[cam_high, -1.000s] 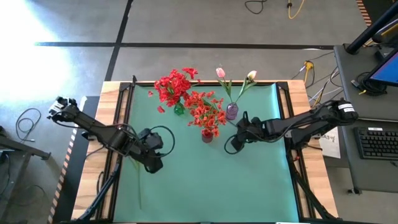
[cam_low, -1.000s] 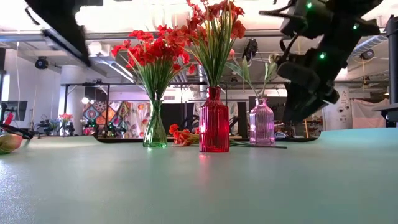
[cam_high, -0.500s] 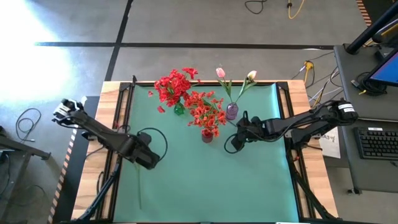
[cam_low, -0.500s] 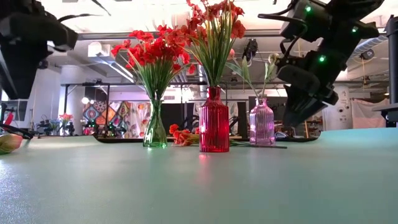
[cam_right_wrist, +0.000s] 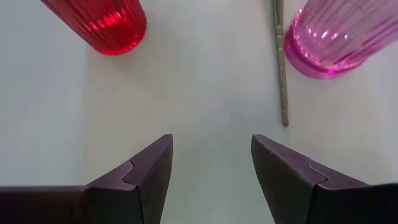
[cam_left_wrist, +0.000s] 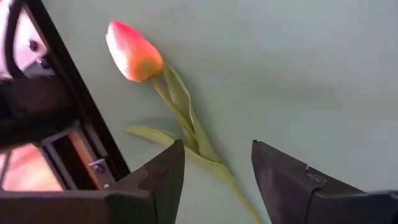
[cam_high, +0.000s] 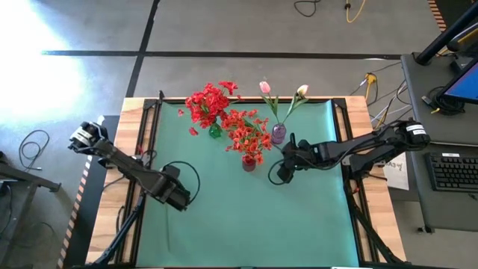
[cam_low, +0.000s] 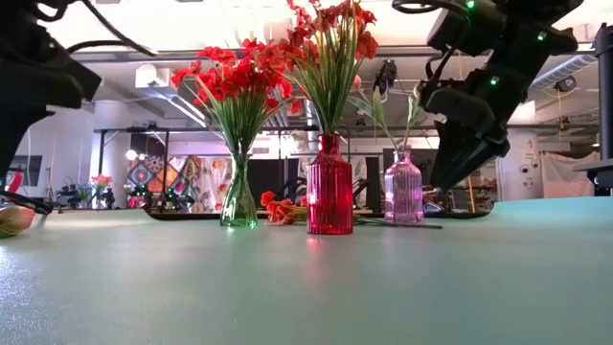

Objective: Sort flowers into vase by color
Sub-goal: Put the pink tulip into the purple vase

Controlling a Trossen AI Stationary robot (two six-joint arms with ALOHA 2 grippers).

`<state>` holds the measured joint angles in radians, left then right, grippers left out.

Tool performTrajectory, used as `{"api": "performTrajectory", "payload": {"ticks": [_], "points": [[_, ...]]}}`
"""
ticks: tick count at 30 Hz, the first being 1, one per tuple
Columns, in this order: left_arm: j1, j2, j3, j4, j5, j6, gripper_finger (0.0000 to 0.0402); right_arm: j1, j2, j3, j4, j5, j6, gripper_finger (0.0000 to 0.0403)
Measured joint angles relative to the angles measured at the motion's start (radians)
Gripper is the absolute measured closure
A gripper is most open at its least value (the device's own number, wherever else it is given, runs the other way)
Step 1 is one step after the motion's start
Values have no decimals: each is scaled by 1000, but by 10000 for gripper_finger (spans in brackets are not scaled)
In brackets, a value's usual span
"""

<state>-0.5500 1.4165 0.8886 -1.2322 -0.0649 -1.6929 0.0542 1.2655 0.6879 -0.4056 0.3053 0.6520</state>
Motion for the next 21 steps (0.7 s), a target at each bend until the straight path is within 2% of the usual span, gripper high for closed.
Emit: {"api": "performTrajectory", "payload": {"ticks": [8, 21], "points": [[-97, 13, -64, 21, 6, -201, 193, 0, 0, 13, 1, 0, -38, 193], [-98, 18, -162, 202, 28, -255, 198, -1, 0, 13, 1, 0, -48, 193]]}}
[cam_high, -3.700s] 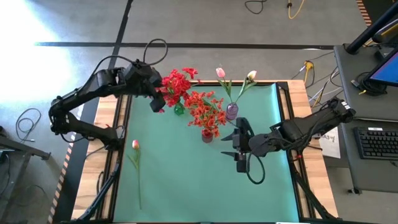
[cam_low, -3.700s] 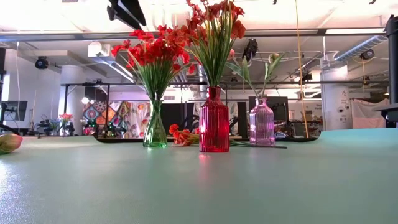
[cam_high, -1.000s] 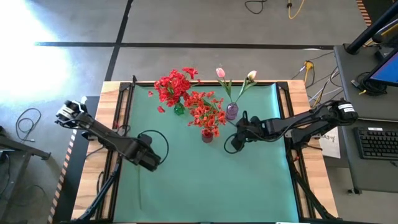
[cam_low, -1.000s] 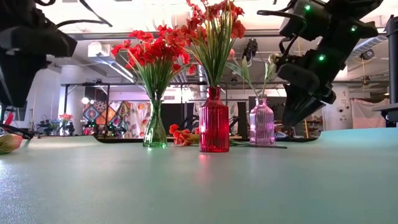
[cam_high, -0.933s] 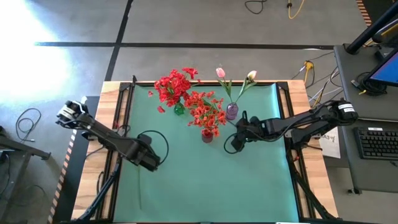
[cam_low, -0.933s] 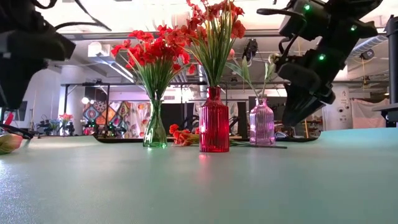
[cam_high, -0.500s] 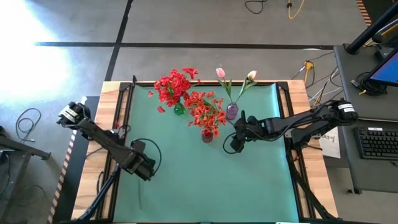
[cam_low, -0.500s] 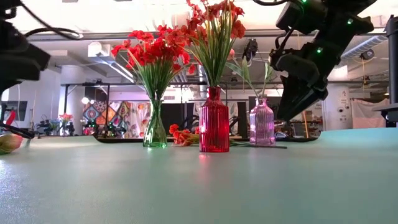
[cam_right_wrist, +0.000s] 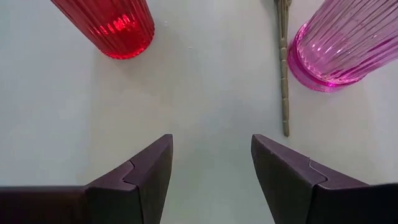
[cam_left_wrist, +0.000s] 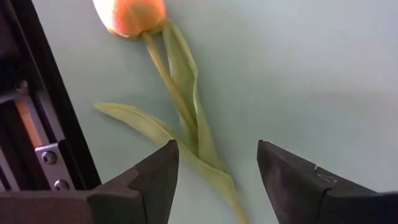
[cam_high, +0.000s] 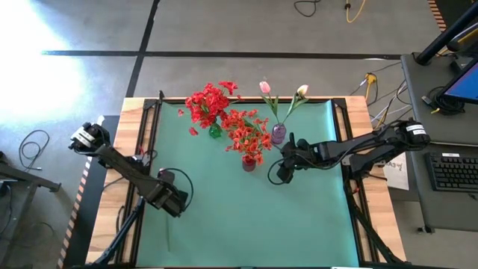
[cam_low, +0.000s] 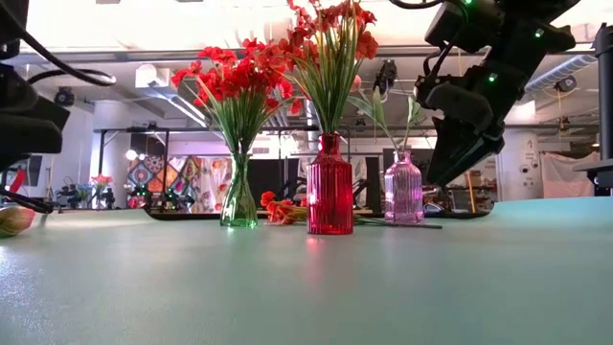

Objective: Sort flowers into vase by color
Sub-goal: Put the pink tulip into the purple vase

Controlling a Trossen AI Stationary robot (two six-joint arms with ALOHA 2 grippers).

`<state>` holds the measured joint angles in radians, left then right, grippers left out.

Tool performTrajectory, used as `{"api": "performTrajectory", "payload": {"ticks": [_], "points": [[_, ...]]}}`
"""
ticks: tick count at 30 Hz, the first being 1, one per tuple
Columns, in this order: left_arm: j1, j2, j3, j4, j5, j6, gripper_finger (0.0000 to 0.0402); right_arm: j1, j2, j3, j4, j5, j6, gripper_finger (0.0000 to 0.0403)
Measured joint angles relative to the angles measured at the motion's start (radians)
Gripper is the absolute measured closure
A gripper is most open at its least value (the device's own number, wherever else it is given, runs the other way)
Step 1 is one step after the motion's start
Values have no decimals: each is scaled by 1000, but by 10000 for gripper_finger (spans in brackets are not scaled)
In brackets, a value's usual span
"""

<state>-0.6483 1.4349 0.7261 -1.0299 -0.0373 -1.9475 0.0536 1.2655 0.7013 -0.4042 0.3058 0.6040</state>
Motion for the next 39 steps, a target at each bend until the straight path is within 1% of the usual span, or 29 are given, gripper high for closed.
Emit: {"api": "performTrajectory", "payload": {"ticks": [5, 8, 12, 17, 27, 31, 39], "points": [[-6, 0, -32, 10, -3, 0, 199, 0, 0, 0, 2, 0, -14, 193], [-6, 0, -47, 13, -5, 0, 207, 0, 0, 0, 7, 0, -16, 193], [-6, 0, -72, 23, -6, 0, 236, 0, 0, 0, 22, 0, -16, 193], [-6, -3, -101, 78, -12, -4, 280, 0, 0, 0, 21, 0, -15, 193], [-6, 0, -87, 53, -13, 27, 359, 0, 0, 0, 21, 0, -14, 193], [-6, 0, -79, 37, -14, 27, 376, 0, 0, 0, 21, 0, -14, 193], [-6, -1, -64, 36, -16, 62, 397, 0, 0, 0, 21, 0, -14, 193]]}}
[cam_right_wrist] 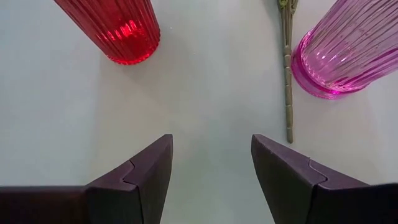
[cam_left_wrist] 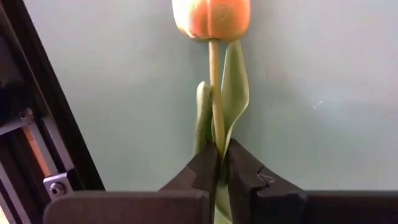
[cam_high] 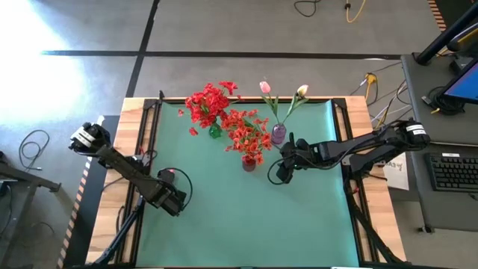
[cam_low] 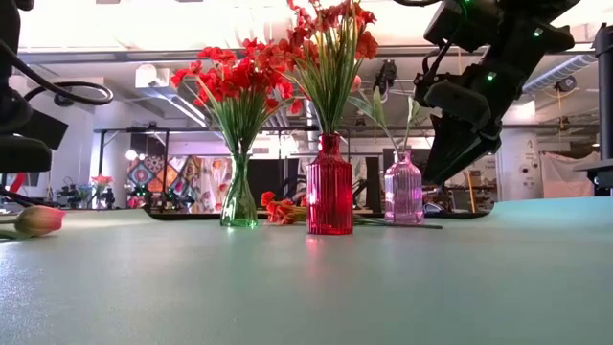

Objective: Sort flowers into vase by color
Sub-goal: Put the pink tulip into the purple vase

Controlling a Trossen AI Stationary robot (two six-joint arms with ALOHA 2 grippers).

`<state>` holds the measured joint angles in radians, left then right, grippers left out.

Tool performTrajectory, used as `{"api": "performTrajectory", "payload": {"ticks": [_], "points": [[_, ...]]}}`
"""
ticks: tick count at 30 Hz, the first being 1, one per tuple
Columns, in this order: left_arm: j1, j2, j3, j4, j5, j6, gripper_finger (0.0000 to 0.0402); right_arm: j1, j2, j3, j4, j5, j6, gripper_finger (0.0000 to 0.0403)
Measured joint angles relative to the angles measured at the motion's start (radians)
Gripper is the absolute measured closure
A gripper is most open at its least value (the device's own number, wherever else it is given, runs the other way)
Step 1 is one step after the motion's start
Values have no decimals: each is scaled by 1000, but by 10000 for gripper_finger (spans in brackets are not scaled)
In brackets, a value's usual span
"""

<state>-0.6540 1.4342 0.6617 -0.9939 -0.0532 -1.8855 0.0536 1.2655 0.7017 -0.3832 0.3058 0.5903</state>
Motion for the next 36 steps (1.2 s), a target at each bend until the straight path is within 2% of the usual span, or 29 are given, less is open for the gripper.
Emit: {"api": "performTrajectory", "payload": {"ticks": [10, 13, 18, 24, 29, 36], "points": [[0, -4, 46, -2, -2, 76, 401, 0, 0, 0, 0, 0, 0, 193], [0, -14, 80, 4, -32, 136, 401, 0, 0, 0, 0, -1, -3, 193], [0, -42, 146, 64, -123, 331, 401, 0, -6, 0, -5, -67, -11, 193], [-5, -88, 176, 278, -236, 652, 402, 1, -35, 0, -32, -182, -11, 193], [-5, -100, 173, 424, -268, 874, 401, 37, -77, 0, -89, -187, -1, 193], [-4, -100, 161, 591, -308, 1035, 401, 141, -132, 0, -73, -204, 6, 193]]}}
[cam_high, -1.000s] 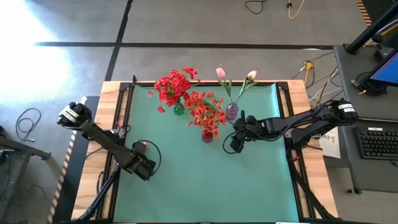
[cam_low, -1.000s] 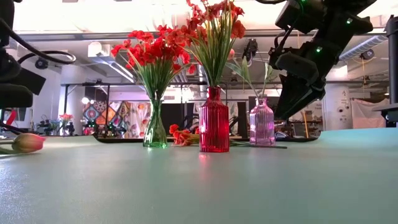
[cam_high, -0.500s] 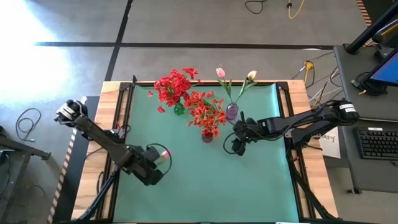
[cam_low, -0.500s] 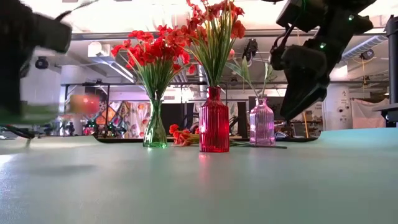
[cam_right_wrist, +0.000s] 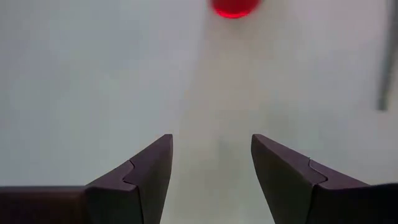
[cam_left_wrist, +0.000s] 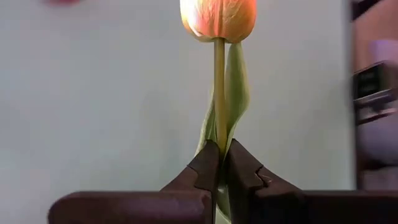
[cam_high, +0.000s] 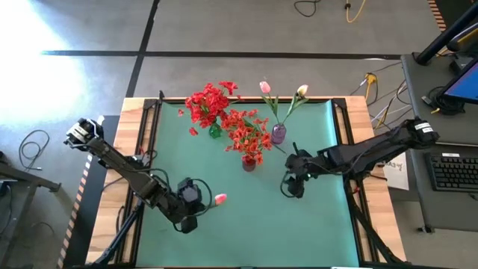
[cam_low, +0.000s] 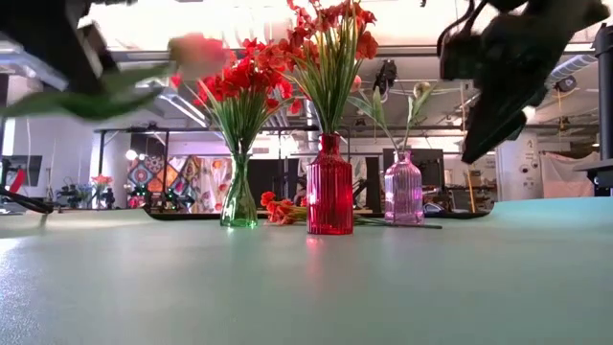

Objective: Sort flowers into vase by color
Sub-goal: Put the pink tulip into the purple vase

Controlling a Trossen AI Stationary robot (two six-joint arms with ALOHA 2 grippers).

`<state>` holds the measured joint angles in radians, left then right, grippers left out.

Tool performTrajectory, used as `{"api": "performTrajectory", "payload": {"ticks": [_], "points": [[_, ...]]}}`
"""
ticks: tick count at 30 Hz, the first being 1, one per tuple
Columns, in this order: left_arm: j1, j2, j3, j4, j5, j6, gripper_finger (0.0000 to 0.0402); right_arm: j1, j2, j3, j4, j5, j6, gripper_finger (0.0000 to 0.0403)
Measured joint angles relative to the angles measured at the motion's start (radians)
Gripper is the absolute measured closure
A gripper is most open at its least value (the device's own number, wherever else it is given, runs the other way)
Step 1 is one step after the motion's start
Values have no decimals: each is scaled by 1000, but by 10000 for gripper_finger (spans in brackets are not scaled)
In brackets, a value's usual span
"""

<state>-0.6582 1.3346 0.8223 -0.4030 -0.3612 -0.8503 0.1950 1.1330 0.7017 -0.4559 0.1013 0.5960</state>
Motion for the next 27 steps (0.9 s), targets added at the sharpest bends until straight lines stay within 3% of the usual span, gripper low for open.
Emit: {"api": "performTrajectory", "payload": {"ticks": [9, 15, 22, 27], "points": [[1, 0, 0, 334, -80, 333, 401, 139, 33, 0, 339, 49, -155, 193], [9, 0, 0, 491, -230, 503, 401, 161, 93, 0, 639, 117, -309, 193], [42, 8, 0, 745, -234, 691, 401, 163, 199, 1, 945, 111, -382, 193], [65, 50, 0, 894, -233, 793, 401, 163, 280, 58, 994, 109, -409, 193]]}}
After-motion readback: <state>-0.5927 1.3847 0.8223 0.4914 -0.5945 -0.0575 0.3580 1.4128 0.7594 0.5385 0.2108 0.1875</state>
